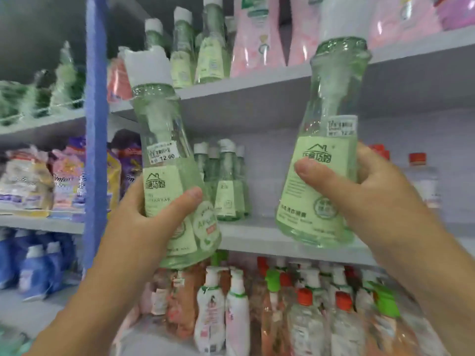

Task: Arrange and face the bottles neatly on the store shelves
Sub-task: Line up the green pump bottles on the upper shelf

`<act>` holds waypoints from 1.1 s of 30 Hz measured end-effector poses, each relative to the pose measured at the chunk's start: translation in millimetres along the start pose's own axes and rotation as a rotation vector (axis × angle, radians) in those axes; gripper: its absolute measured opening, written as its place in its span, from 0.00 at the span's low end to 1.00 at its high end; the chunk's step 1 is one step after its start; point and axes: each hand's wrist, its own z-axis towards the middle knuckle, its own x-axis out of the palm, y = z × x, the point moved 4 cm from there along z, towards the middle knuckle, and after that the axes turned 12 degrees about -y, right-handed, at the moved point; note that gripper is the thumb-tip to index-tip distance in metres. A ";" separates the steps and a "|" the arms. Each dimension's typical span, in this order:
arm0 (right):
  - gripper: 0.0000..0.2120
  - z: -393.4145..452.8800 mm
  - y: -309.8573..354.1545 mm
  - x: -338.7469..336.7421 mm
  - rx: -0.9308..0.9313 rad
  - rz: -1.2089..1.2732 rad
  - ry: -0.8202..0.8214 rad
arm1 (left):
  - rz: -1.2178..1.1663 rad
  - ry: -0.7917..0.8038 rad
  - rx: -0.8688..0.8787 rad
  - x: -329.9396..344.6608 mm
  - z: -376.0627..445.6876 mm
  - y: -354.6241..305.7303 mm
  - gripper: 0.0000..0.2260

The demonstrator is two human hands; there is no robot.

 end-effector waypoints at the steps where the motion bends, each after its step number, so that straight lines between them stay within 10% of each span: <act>1: 0.26 5.7 11.0 27.2 0.078 -0.037 0.032 | 0.006 -0.014 -0.005 -8.3 18.7 3.9 0.13; 13: 0.21 56.6 -96.6 197.3 0.271 -0.359 0.026 | 0.225 0.133 -0.001 -1.1 153.5 123.8 0.16; 19: 0.25 68.3 -132.7 212.8 0.290 -0.424 0.026 | 0.292 0.181 -0.024 9.6 170.9 153.3 0.22; 24: 0.51 64.6 -139.7 212.1 0.353 -0.624 0.110 | 0.381 0.221 0.089 14.4 177.2 155.5 0.18; 28: 0.45 64.4 -142.0 214.4 0.382 -0.580 0.156 | 0.582 0.152 0.277 6.5 184.2 159.0 0.36; 33: 0.42 71.3 -152.8 214.5 0.377 -0.486 0.135 | 0.473 0.239 0.203 0.7 184.5 157.8 0.31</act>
